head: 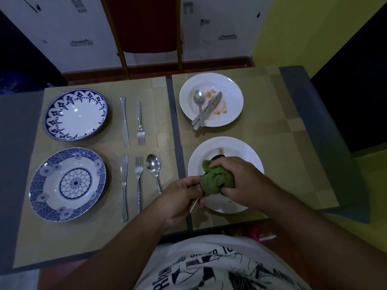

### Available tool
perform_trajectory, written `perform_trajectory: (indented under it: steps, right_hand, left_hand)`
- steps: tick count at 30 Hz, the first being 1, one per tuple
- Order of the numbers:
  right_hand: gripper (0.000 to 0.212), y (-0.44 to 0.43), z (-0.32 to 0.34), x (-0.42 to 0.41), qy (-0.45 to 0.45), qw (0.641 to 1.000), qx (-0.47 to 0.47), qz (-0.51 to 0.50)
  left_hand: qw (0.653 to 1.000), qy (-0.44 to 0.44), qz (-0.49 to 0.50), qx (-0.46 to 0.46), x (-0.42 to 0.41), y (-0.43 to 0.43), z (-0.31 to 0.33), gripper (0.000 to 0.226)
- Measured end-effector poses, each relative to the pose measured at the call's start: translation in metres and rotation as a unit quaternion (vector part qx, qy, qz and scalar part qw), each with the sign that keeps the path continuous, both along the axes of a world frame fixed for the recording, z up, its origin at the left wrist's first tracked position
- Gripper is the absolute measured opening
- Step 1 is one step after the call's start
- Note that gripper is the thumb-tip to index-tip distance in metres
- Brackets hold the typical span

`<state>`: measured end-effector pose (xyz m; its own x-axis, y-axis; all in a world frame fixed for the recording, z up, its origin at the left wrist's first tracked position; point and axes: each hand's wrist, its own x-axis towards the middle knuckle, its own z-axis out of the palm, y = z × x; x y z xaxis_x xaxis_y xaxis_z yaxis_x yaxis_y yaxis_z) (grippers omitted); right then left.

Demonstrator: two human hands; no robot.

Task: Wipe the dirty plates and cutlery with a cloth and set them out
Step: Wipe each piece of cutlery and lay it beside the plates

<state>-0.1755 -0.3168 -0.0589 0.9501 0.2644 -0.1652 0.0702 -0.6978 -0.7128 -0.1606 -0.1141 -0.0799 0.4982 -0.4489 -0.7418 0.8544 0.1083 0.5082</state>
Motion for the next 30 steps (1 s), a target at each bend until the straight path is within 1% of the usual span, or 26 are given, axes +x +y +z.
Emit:
perform_trajectory:
  steps: [3, 4, 7, 8, 9, 12, 13, 15, 16, 17, 20, 21, 23, 26, 28, 30]
  right_hand:
    - [0.055, -0.004, -0.002, -0.001, 0.004, 0.997, -0.013, 0.07]
    - [0.056, -0.006, -0.002, 0.0, 0.0, 0.997, -0.019, 0.07]
    - [0.062, -0.013, -0.004, 0.003, -0.03, 0.999, -0.036, 0.028]
    - [0.061, -0.012, -0.004, 0.003, -0.044, 0.998, -0.037, 0.024]
    - [0.058, -0.01, -0.004, 0.002, -0.055, 0.997, -0.038, 0.036]
    - [0.054, -0.01, -0.006, -0.004, -0.069, 0.99, -0.048, 0.112]
    - [0.056, -0.013, -0.007, -0.004, -0.07, 0.989, -0.055, 0.116]
    - [0.062, -0.017, -0.007, 0.0, -0.073, 0.993, -0.063, 0.073]
    - [0.062, -0.017, -0.006, 0.001, -0.078, 0.993, -0.063, 0.055]
    - [0.06, -0.016, -0.005, 0.002, -0.087, 0.992, -0.064, 0.062]
    - [0.053, -0.014, -0.004, 0.0, -0.107, 0.978, -0.082, 0.158]
    - [0.054, -0.018, -0.004, 0.001, -0.11, 0.976, -0.092, 0.164]
    - [0.053, -0.028, -0.005, 0.006, -0.116, 0.98, -0.098, 0.132]
    - [0.043, -0.033, -0.001, 0.009, -0.132, 0.982, -0.085, 0.104]
    - [0.046, -0.033, 0.001, 0.008, -0.136, 0.983, -0.08, 0.093]
    - [0.048, -0.033, 0.001, 0.007, -0.144, 0.985, -0.071, 0.065]
  left_hand:
    - [1.0, 0.011, 0.009, 0.003, 0.0, 0.002, -0.002, 0.031]
    - [1.0, 0.015, 0.007, -0.001, 0.0, 0.003, -0.001, 0.032]
    - [1.0, 0.019, -0.007, -0.008, 0.004, 0.006, 0.001, 0.032]
    - [1.0, 0.017, -0.012, -0.006, 0.005, 0.006, 0.001, 0.031]
    - [1.0, 0.013, -0.017, -0.002, 0.007, 0.006, 0.002, 0.031]
    - [0.999, 0.01, -0.035, 0.006, 0.009, 0.009, 0.002, 0.032]
    - [0.999, 0.014, -0.04, 0.001, 0.009, 0.01, 0.002, 0.033]
    - [0.998, 0.02, -0.049, -0.015, 0.01, 0.011, 0.004, 0.033]
    - [0.998, 0.023, -0.049, -0.018, 0.01, 0.01, 0.004, 0.033]
    - [0.998, 0.025, -0.048, -0.018, 0.011, 0.009, 0.005, 0.033]
    - [0.998, 0.037, -0.043, -0.018, 0.013, 0.01, 0.005, 0.036]
    - [0.998, 0.045, -0.042, -0.03, 0.014, 0.011, 0.005, 0.037]
    - [0.995, 0.074, -0.031, -0.061, 0.015, 0.014, 0.007, 0.038]
    - [0.988, 0.122, -0.012, -0.094, 0.018, 0.016, 0.008, 0.043]
    - [0.986, 0.136, -0.008, -0.099, 0.017, 0.016, 0.008, 0.041]
    - [0.988, 0.134, -0.004, -0.08, 0.016, 0.017, 0.006, 0.042]
